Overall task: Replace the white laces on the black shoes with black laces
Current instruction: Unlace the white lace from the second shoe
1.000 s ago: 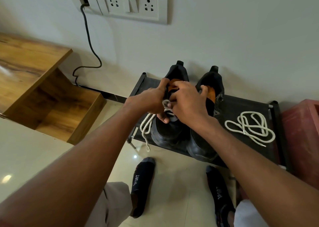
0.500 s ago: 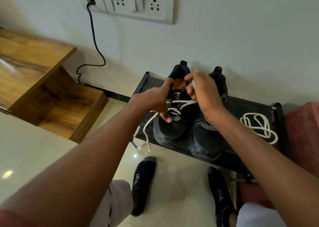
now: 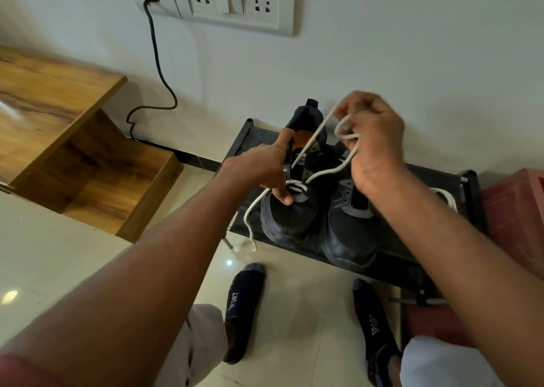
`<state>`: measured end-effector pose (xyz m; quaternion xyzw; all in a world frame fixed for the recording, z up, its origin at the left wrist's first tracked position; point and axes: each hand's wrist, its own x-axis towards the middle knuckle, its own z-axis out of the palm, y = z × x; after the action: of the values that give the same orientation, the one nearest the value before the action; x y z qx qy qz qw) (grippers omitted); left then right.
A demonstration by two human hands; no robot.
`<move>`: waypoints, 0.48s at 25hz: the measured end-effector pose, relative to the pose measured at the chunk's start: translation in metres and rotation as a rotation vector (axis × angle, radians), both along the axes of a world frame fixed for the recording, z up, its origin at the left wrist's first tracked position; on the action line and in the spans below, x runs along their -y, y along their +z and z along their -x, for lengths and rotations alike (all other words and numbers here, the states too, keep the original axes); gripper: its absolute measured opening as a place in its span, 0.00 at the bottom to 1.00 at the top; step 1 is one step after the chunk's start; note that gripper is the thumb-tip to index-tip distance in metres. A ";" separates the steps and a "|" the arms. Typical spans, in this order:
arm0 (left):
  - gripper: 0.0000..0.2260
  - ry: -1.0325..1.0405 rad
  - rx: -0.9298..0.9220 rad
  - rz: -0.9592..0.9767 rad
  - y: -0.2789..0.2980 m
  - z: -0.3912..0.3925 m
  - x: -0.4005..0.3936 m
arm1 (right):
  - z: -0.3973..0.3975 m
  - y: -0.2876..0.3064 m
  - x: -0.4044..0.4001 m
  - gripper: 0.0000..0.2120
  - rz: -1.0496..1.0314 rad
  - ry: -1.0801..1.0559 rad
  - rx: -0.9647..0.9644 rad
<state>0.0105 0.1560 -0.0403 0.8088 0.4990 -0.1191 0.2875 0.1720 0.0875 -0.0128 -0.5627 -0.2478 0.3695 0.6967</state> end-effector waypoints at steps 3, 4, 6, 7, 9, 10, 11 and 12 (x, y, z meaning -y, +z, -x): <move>0.62 0.005 -0.020 -0.015 0.001 -0.001 0.001 | -0.009 0.014 0.006 0.10 -0.008 0.136 -0.007; 0.62 0.007 -0.028 -0.023 0.001 -0.002 0.002 | -0.005 0.008 0.006 0.08 0.109 0.197 0.293; 0.61 0.009 -0.041 -0.035 0.001 -0.001 0.002 | 0.010 -0.011 0.010 0.13 0.310 0.380 0.954; 0.60 0.008 -0.036 -0.035 0.001 -0.001 0.001 | 0.017 -0.023 0.010 0.15 0.385 0.471 1.218; 0.59 -0.001 -0.024 -0.031 0.001 -0.001 0.000 | 0.026 -0.039 0.009 0.12 0.493 0.539 1.447; 0.59 -0.004 -0.025 -0.027 0.001 -0.001 0.000 | 0.026 -0.044 0.007 0.10 0.504 0.520 1.449; 0.60 -0.004 -0.021 -0.026 0.000 0.000 0.000 | 0.026 -0.046 0.005 0.07 0.488 0.489 1.412; 0.60 0.007 -0.017 -0.026 0.000 0.001 0.000 | 0.028 -0.045 0.003 0.04 0.462 0.441 1.332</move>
<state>0.0099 0.1564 -0.0400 0.8097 0.5057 -0.1186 0.2733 0.1443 0.0845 -0.0579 -0.7372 -0.6416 0.1238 0.1720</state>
